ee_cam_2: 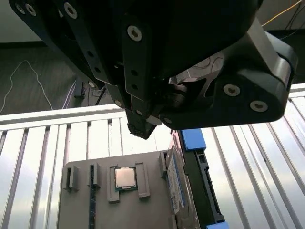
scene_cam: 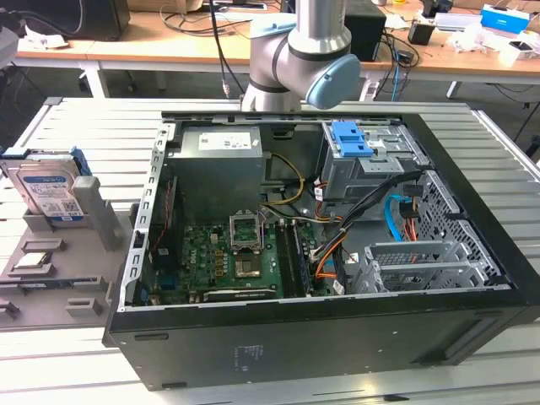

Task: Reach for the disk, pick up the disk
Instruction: 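Pick up the disk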

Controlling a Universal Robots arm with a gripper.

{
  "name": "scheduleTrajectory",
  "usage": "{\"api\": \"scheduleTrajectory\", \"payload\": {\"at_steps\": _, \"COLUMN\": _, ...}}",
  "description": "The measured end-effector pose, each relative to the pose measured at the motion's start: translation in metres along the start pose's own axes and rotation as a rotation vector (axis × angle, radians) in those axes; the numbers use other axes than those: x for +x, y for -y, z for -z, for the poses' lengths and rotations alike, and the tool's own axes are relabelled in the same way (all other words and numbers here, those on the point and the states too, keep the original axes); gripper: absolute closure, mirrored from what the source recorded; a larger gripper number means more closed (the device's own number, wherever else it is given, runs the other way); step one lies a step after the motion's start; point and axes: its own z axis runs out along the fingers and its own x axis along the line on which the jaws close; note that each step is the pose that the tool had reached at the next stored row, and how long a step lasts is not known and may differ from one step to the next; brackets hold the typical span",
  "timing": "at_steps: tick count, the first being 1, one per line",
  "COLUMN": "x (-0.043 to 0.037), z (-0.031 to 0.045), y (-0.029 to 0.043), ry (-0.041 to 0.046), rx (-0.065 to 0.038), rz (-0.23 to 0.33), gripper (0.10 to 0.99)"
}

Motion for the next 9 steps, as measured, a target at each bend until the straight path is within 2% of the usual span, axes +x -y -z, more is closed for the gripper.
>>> {"api": "scheduleTrajectory", "payload": {"at_steps": 9, "x": 0.0, "z": 0.0, "y": 0.0, "ry": -0.0046, "rx": 0.0, "rz": 0.122, "gripper": 0.98}}
